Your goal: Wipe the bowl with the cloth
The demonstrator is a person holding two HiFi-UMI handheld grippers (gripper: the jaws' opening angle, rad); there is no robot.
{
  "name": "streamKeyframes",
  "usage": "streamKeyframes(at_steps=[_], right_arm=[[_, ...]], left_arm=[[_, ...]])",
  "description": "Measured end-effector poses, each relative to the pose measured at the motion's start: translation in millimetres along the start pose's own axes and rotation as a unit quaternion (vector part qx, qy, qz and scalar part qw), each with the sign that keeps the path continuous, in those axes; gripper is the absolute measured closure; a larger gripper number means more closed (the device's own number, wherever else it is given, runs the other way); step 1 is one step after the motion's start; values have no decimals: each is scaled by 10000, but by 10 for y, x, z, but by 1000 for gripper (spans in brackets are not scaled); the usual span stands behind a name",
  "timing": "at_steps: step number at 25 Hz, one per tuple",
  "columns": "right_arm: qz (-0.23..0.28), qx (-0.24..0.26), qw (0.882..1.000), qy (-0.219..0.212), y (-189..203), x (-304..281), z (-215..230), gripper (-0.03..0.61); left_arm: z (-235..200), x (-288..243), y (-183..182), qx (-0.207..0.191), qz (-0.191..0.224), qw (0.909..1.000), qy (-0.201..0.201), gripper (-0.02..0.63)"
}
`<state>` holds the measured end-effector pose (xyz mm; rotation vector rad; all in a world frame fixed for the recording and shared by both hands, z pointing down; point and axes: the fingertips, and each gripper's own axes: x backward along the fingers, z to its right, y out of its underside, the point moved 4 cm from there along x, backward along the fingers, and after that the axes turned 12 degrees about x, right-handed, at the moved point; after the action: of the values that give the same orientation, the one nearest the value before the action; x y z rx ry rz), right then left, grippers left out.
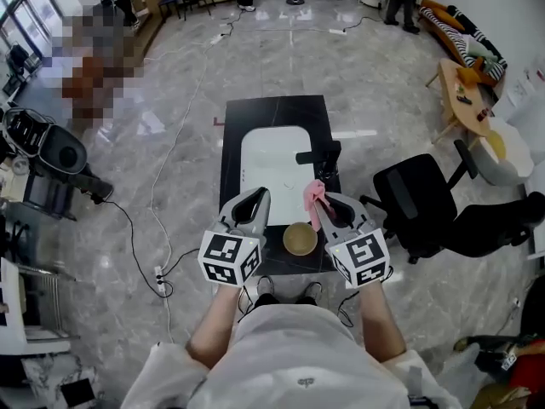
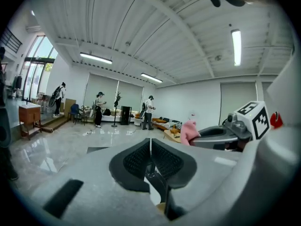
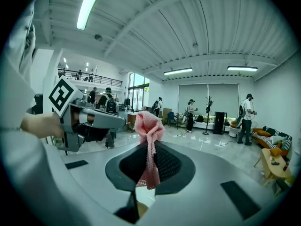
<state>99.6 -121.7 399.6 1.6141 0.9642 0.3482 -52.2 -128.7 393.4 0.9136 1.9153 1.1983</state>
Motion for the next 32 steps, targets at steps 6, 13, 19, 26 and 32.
streamKeyframes(at_steps=[6, 13, 19, 26, 32], right_arm=[[230, -68, 9996, -111, -123, -114, -37, 552], [399, -181, 9990, -68, -219, -83, 18, 552], [390, -266, 9989, -53, -199, -55, 5, 552], [359, -261, 9990, -27, -176, 15, 17, 552], [327, -239, 9992, -41, -167, 52, 25, 552]], left_arm=[[-18, 56, -11, -83, 21, 10000, 1, 601], [-17, 84, 8, -122, -21, 9999, -33, 601], [9, 98, 15, -133, -46, 9999, -2, 601], [79, 91, 44, -167, -74, 9998, 34, 601], [111, 87, 58, -144, -82, 9999, 41, 601]])
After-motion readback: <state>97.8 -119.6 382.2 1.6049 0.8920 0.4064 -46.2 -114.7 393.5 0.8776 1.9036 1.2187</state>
